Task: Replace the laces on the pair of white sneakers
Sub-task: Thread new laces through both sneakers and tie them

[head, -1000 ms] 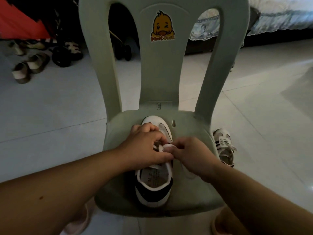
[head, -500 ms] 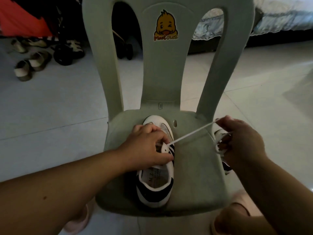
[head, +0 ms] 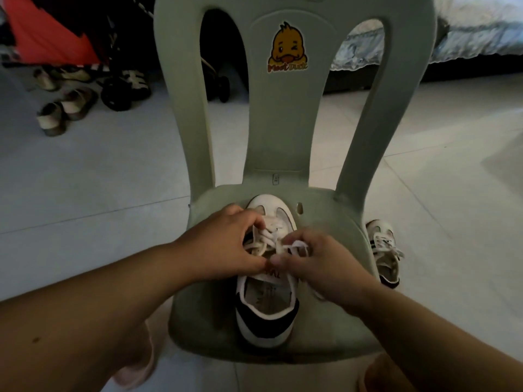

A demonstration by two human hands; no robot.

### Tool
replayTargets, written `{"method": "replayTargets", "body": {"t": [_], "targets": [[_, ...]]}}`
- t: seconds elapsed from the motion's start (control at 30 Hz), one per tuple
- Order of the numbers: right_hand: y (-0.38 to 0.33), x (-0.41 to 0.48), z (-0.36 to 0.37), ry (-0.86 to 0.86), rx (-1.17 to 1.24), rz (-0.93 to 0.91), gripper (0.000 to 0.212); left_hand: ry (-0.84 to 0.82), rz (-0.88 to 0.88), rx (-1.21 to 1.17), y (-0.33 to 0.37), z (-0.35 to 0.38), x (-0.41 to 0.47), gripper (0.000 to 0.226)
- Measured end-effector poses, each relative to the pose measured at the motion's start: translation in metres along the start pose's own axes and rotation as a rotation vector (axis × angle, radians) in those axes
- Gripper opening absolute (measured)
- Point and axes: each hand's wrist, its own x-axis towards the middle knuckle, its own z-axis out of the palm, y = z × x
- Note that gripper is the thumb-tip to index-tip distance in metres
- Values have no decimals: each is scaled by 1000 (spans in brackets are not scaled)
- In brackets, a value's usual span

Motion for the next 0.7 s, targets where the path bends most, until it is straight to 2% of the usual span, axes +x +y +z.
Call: {"method": "replayTargets", "body": {"t": [0.07, 0.17, 0.3, 0.4, 0.5, 0.57, 0.63, 0.7], "targets": [[-3, 2, 6, 34, -109, -28, 44, -9, -13, 97, 2, 0, -3, 50], [-2, 4, 8, 139, -260, -106, 35, 60, -5, 187, 6, -1, -8, 29], [2, 3, 5, 214, -350, -134, 39, 106, 3, 193, 4, -2, -11, 24], [5, 3, -1, 271, -338, -139, 34, 129, -25, 129, -1, -3, -11, 24], [6, 3, -7, 175, -313, -94, 28, 92, -16, 106, -1, 2, -10, 21], [2, 0, -11, 101, -260, -44, 33, 83, -8, 89, 0, 5, -12, 19], [-3, 0, -15, 131, -214, -33, 44, 93, 0, 75, 0, 7, -12, 21], [-7, 1, -19, 213, -97, -30, 42, 104, -6, 53, 2, 6, -12, 22]]}}
